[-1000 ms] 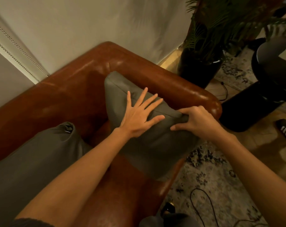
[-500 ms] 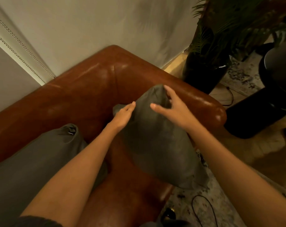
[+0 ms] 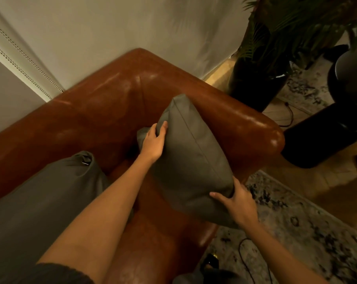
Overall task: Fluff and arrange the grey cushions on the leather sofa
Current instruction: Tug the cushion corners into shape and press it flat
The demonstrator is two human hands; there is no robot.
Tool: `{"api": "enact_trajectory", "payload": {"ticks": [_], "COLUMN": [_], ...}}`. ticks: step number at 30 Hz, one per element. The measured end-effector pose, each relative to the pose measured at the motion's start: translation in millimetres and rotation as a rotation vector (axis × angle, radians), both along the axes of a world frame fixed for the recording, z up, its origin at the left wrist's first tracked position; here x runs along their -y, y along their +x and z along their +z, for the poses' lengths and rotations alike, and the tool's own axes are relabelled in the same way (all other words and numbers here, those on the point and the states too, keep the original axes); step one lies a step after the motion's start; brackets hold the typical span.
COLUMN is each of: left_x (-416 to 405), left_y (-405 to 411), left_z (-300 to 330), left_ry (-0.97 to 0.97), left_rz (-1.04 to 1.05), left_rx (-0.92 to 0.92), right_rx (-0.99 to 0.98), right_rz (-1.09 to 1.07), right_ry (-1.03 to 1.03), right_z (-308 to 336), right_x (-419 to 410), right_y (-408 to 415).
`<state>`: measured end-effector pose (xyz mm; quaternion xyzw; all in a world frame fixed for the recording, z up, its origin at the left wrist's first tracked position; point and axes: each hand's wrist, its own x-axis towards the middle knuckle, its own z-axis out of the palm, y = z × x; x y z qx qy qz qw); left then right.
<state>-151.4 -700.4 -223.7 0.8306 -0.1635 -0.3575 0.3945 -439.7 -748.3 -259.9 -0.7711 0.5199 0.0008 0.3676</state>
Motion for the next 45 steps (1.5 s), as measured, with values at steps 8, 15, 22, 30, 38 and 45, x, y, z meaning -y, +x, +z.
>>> {"api": "enact_trajectory", "payload": {"ticks": [8, 15, 22, 30, 38, 45], "left_x": [-15, -14, -22, -20, 31, 36], "left_y": [40, 18, -28, 11, 31, 31], "left_z": [11, -3, -33, -73, -107, -109], "left_ry": [0.013, -0.053, 0.127, 0.042, -0.072, -0.078], "left_rz": [0.248, 0.183, -0.184, -0.718, -0.688, -0.659], "left_rx": [-0.024, -0.072, 0.184, 1.141, 1.260, 1.282], "right_rx": [0.073, -0.201, -0.100, -0.176, -0.160, -0.169], "right_rz": [0.093, 0.191, 0.562, 0.733, 0.611, 0.616], "right_ry": [-0.203, -0.361, -0.703, -0.842, -0.925, -0.932], "right_z": [60, 78, 19, -30, -49, -59], "right_x": [22, 73, 6, 13, 50, 58], "right_y": [50, 69, 66, 79, 84, 89]}}
